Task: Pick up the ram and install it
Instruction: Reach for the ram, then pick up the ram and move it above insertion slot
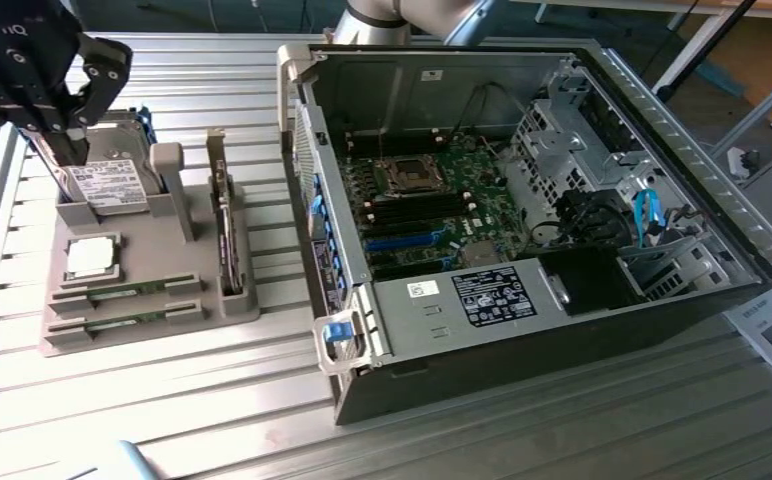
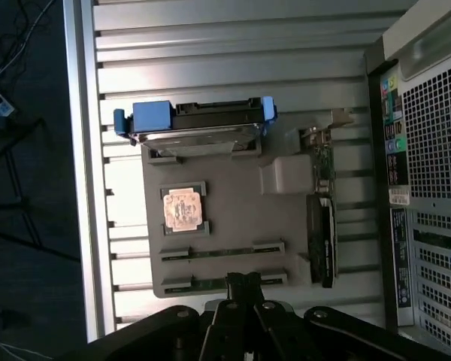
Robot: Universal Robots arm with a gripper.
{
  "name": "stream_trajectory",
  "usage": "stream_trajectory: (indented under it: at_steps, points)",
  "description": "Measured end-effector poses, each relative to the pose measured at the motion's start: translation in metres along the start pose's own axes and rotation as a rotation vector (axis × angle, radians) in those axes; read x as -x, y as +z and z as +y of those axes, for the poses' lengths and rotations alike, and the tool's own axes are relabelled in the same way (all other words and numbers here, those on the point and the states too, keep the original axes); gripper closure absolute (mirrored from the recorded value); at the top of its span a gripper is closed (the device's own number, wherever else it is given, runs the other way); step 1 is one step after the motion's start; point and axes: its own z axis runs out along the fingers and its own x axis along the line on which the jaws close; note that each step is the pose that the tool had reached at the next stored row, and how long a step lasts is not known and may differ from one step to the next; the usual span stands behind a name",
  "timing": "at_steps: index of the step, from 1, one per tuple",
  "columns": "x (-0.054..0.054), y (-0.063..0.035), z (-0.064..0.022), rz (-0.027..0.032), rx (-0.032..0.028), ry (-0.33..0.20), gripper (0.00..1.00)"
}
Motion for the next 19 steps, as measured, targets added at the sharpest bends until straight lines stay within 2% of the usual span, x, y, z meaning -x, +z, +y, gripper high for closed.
stream_trajectory:
  at_steps: [5,12,15,18,19]
  points:
    - [0.002,-0.0005,-0.0334,0.0,0.0001,0.0,0.89]
    - [0.003,-0.0006,-0.0347,0.0004,0.0001,-0.01,0.89]
    - [0.003,-0.0004,-0.0347,0.0029,0.0016,-0.069,0.89]
    - [0.003,-0.0001,-0.0347,0.0065,0.0038,-0.157,0.89]
    - [0.003,0.0001,-0.0347,0.0083,0.0049,-0.2,0.89]
